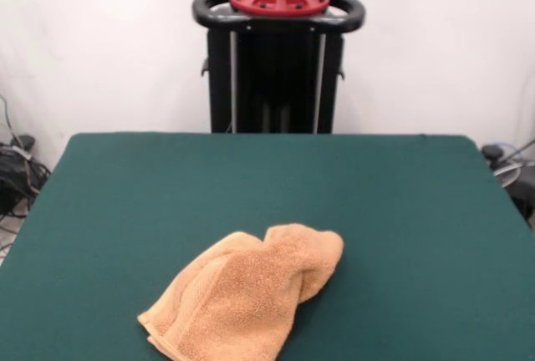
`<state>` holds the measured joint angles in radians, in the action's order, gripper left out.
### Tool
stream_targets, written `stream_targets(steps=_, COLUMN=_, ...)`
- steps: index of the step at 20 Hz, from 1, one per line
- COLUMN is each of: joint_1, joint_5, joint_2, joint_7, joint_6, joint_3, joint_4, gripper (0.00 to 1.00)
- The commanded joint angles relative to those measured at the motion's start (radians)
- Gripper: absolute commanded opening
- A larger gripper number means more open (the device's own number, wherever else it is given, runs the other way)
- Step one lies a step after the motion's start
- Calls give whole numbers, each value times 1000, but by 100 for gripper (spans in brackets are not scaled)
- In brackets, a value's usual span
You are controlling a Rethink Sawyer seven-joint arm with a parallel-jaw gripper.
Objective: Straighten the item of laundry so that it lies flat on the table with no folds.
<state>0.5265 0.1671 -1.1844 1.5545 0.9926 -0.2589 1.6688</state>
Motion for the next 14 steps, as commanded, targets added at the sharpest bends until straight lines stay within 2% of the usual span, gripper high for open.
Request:
stream_targets(steps=1, joint_1=47, joint_5=-34, joint_2=-24, joint_7=-287, joint_6=53, joint_3=-90, joint_4=163, gripper=0)
stream_targets(steps=14, joint_1=-1, joint_5=74, joint_2=177, joint_7=-128, joint_6=-149, joint_3=-107, joint_4=130, gripper=0)
